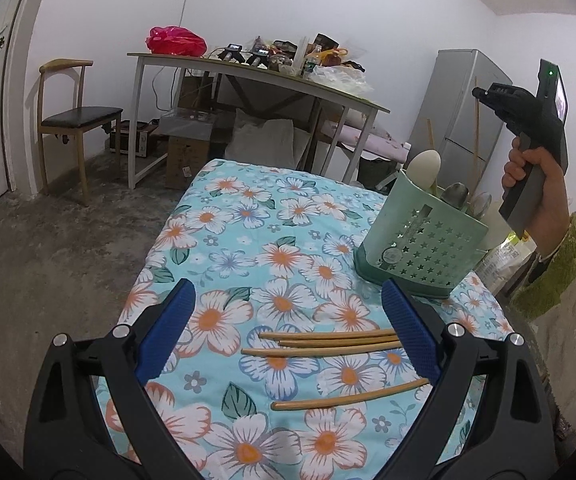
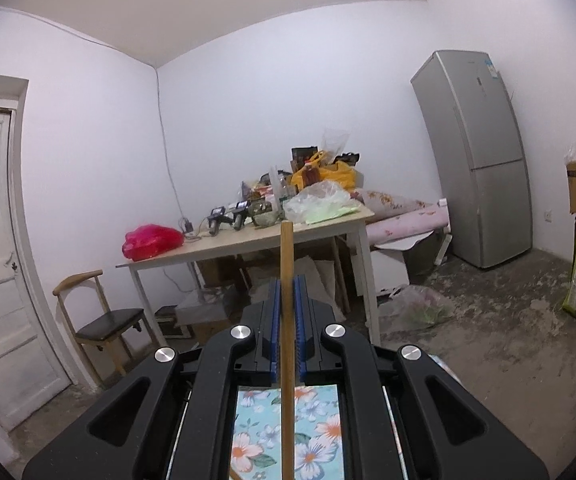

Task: Organize utensils
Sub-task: 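Drop the chopstick into the caddy with the right tool while the left tool moves over the loose chopsticks, then close the left tool on a chopstick on the cloth and lift it upright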

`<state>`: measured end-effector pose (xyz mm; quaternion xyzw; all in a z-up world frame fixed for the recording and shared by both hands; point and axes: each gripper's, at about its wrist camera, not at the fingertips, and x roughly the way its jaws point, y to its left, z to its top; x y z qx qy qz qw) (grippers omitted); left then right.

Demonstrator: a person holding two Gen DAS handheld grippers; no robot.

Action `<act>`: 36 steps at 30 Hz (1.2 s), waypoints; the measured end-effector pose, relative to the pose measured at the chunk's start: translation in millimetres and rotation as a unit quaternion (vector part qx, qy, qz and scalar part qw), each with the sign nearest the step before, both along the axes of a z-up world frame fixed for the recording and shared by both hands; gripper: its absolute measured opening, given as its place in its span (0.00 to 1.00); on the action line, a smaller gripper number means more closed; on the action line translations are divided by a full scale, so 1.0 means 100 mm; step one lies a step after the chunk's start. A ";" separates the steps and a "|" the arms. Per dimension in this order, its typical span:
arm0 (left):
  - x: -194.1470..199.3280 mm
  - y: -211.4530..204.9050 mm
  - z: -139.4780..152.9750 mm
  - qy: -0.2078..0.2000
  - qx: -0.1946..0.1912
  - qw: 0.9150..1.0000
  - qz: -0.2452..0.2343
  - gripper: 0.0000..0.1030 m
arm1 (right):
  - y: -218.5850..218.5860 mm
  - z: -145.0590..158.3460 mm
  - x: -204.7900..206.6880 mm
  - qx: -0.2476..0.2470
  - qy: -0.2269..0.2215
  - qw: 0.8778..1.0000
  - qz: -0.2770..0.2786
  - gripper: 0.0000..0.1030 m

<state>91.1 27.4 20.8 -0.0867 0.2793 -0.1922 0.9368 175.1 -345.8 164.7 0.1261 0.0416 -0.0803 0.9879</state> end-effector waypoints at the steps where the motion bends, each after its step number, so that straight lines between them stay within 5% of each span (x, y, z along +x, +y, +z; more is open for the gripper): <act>1: 0.00 0.00 0.00 0.000 -0.001 1.000 0.000 0.88 | -0.01 0.01 0.01 -0.001 -0.001 1.000 -0.002 0.07; 19: 0.04 -0.03 -0.04 0.009 0.000 1.000 0.002 0.88 | 0.21 -0.28 -0.22 -0.103 0.028 0.994 0.022 0.08; 23: 0.03 -0.06 -0.04 0.011 0.002 1.000 -0.002 0.88 | 0.14 -0.27 -0.45 -0.088 0.030 0.995 0.039 0.32; 36: -0.02 -0.07 -0.02 0.013 -0.007 1.000 -0.021 0.88 | 0.09 -0.38 -1.40 -0.045 0.056 0.992 0.102 0.50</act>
